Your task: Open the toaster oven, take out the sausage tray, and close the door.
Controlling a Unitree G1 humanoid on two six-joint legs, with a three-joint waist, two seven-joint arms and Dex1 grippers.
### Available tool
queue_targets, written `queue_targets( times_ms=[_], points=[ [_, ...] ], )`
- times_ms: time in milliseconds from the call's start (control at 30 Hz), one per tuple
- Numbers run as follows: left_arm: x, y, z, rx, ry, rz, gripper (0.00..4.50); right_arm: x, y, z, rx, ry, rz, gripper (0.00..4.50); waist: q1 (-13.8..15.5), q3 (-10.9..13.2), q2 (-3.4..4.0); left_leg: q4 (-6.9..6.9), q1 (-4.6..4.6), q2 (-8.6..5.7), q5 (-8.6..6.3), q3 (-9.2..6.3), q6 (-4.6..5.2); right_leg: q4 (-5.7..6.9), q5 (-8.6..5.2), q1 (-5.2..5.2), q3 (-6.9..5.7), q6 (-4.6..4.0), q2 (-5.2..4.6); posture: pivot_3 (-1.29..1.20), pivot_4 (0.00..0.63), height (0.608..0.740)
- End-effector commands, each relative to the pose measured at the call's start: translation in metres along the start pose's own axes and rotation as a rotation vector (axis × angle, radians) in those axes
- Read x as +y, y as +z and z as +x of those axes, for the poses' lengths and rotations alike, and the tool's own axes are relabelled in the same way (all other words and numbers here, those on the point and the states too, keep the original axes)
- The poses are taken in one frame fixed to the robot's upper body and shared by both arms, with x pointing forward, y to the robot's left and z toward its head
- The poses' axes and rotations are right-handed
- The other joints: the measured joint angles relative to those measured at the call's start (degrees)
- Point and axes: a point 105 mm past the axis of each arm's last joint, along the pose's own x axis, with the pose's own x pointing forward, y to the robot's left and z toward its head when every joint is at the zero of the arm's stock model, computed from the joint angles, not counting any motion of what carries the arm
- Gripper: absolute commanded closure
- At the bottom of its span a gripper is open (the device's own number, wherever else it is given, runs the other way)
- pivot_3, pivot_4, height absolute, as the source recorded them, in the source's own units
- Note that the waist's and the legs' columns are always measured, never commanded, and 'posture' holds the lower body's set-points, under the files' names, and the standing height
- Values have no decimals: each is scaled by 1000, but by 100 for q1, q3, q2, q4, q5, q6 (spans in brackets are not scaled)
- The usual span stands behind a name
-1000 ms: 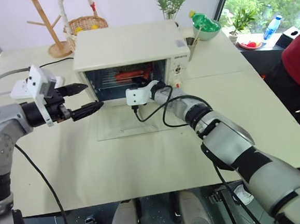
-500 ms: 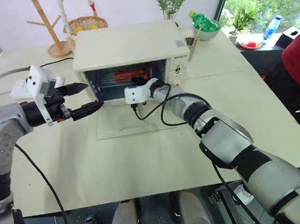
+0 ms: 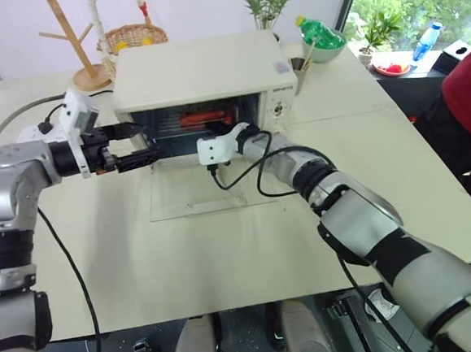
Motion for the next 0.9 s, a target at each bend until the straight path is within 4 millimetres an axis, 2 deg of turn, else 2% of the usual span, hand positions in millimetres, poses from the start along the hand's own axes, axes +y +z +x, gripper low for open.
queue_targets(
  times_ms=[33, 267, 567, 900],
  points=[
    [9, 9, -1, -4, 12, 46, 0, -32, 32, 0, -147, -105, 1, 4459, 2, 0, -1, 1, 0, 0, 0, 0, 0, 0, 0, 0, 0, 0, 0, 0, 150, 740],
    [12, 11, 4, 2, -19, 57, 0, -34, 39, -21, -206, -110, 8, 4459, 6, 1, -2, 8, 0, 0, 0, -2, 0, 8, 0, 0, 0, 1, 2, 0, 150, 740],
    [9, 9, 3, 15, -54, 55, 0, -19, 35, -64, -206, -65, -16, 4459, 47, 2, -4, 10, -5, 0, 0, -2, 1, 5, 0, -1, 0, 1, 1, 0, 150, 740],
    [5, 7, 4, 28, -90, 47, 0, -5, 35, -96, -198, -44, -28, 4459, 202, 4, -7, 18, -8, -4, 0, -3, 1, 1, 0, 3, -2, 2, -2, 0, 150, 740]
  ],
)
